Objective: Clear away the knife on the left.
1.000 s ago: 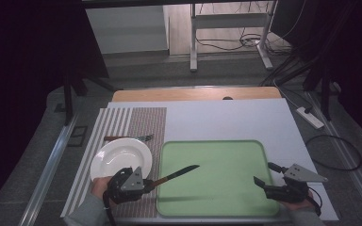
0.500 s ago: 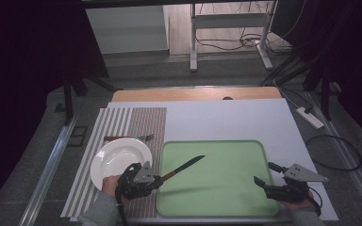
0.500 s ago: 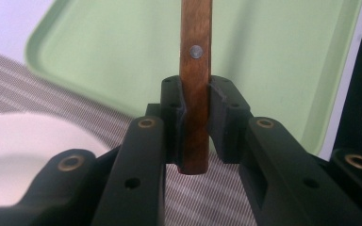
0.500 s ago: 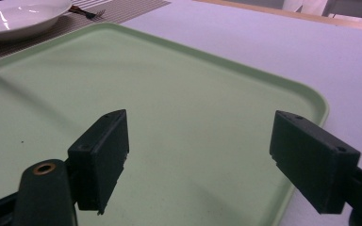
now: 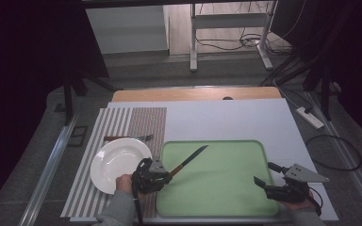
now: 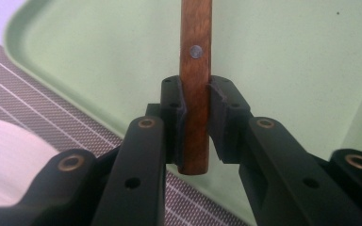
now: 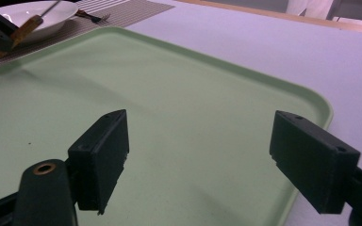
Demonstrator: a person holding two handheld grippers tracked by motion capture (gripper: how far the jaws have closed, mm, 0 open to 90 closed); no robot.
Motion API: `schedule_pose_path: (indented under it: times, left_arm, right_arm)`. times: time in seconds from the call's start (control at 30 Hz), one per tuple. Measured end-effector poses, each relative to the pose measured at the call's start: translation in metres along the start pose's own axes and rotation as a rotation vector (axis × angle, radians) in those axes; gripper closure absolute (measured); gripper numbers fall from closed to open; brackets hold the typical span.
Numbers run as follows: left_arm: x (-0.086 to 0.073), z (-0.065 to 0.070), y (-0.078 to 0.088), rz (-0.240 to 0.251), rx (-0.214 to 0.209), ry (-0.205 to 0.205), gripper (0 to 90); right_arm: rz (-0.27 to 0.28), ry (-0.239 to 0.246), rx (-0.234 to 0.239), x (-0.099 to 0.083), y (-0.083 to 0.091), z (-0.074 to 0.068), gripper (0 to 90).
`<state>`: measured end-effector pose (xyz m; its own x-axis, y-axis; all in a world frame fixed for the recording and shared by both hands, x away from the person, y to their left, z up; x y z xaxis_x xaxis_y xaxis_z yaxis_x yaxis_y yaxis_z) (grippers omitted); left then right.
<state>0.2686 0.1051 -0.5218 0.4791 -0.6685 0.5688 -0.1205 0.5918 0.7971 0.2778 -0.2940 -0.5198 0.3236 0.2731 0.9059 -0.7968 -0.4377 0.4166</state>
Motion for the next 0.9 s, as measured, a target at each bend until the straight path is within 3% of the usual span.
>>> schedule_pose_path:
  times: [0.23, 0.53, 0.7, 0.9]
  left_arm:
    - [0.007, -0.002, -0.011, -0.006, -0.044, 0.017, 75.7]
    - [0.006, -0.003, -0.022, -0.055, -0.053, 0.044, 75.6]
    - [0.005, -0.002, -0.029, -0.107, -0.042, 0.054, 75.6]
    - [0.002, 0.000, -0.027, -0.113, -0.020, 0.063, 75.5]
  right_arm:
    - [-0.002, 0.002, 0.001, 0.000, -0.001, 0.000, 20.9]
    - [-0.006, 0.002, 0.002, 0.000, -0.001, 0.000, 20.9]
    - [-0.008, 0.001, 0.002, -0.001, -0.001, -0.001, 20.8]
    - [-0.007, 0.001, 0.002, -0.001, -0.001, 0.000, 20.9]
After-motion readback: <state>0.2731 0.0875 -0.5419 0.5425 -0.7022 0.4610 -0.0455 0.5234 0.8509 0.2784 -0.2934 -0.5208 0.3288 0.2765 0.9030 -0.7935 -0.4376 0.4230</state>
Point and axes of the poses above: each handheld gripper's, and its own axes: y roughly backward along the jaws, x roughly out of its top, z roughly to its right, the point moved 4 cm from there along -y, roughly forward along the jaws, and after that the axes turned 14 degrees about -x, right-handed, at the moved point
